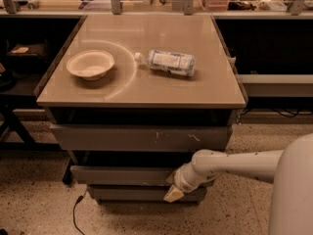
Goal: Close middle drawer
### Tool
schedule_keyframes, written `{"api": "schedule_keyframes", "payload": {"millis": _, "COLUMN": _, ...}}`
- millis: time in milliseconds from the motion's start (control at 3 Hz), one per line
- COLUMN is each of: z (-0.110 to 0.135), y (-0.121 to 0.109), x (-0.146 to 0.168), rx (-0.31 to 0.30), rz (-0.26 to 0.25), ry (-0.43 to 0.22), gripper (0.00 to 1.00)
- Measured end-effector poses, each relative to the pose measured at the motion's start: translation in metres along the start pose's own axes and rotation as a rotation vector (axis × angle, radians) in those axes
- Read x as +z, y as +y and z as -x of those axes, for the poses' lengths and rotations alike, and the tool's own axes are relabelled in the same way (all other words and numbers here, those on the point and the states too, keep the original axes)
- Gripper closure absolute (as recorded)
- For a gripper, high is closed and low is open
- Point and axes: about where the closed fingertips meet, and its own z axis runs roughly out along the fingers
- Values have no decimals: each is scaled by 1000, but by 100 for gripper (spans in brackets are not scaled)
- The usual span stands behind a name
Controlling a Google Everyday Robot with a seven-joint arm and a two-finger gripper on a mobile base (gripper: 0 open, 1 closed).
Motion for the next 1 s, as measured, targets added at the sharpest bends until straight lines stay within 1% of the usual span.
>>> {"api": "schedule_keyframes", "payload": {"millis": 333, "z": 0, "y": 0, "x": 0, "rx": 0, "rz": 0, "ry": 0, "gripper": 0}}
{"api": "schedule_keyframes", "payload": {"millis": 1000, "z": 0, "y": 3, "x": 0, "rx": 0, "rz": 0, "ry": 0, "gripper": 0}}
